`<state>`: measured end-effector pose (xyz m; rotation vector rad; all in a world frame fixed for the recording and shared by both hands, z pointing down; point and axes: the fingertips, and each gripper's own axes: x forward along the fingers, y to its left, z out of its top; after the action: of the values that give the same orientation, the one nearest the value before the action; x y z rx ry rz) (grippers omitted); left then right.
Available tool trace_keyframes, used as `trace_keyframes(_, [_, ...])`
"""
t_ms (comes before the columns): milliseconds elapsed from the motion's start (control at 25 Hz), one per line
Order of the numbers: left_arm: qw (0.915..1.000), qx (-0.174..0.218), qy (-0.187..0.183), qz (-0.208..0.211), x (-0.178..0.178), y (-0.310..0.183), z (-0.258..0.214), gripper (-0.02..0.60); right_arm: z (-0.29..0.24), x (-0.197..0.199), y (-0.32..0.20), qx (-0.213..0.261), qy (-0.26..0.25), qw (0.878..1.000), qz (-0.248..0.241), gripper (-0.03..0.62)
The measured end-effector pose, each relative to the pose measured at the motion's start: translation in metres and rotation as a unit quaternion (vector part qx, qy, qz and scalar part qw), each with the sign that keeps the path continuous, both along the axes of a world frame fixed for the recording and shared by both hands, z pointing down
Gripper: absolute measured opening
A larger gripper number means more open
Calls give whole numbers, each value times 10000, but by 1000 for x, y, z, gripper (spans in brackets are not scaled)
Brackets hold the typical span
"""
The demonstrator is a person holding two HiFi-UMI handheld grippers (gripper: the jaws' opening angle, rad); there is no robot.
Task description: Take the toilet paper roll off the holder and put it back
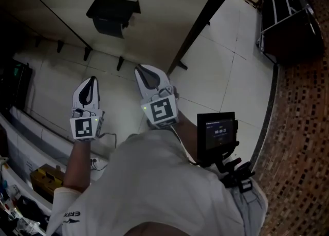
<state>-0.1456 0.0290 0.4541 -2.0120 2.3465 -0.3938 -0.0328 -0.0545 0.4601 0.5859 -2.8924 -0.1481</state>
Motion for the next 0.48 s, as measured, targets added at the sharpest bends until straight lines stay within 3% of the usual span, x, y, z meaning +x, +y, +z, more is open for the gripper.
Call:
trace_keyframes(320, [9993,261,183,172,41,97,-5,3,-17,38,106,-68,-105,9997,221,35])
trace_keyframes(480, [9979,556,202,261,61,133,-9,3,-20,65,148,166,43,9995,282,34])
